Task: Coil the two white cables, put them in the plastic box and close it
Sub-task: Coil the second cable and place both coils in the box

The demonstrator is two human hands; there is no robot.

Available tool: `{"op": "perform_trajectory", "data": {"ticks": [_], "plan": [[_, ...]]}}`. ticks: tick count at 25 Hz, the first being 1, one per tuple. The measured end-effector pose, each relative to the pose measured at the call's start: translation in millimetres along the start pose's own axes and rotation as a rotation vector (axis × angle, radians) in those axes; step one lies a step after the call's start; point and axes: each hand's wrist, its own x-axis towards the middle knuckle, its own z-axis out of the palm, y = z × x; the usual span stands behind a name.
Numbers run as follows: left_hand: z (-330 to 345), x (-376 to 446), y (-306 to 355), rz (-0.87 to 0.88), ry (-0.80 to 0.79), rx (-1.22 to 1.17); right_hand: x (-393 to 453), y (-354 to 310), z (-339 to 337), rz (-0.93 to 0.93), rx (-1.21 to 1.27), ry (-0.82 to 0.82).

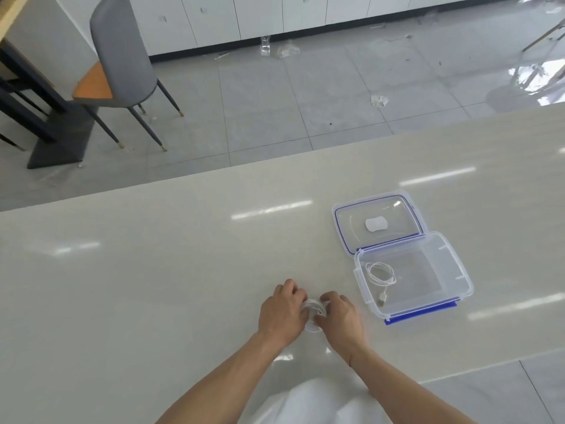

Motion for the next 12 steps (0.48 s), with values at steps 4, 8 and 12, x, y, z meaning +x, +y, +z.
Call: {"op": "perform_trajectory", "data": {"ticks": [4, 8, 12], "plan": [[0.9, -3.6, -3.0, -0.006, 0.012, -0.045, -0.4, -0.7, 1.4, -0.017, 0.006, -0.017], [-9.0, -7.9, -1.4, 0.009, 0.002, -0.109, -4.4, 2.3, -7.3, -0.024, 0.061, -0.037], [-34.2, -14.6, 4.3, 0.073, 0.004, -0.219, -22.6, 6.4, -34.9, -0.037, 0.182, -0.059]]}}
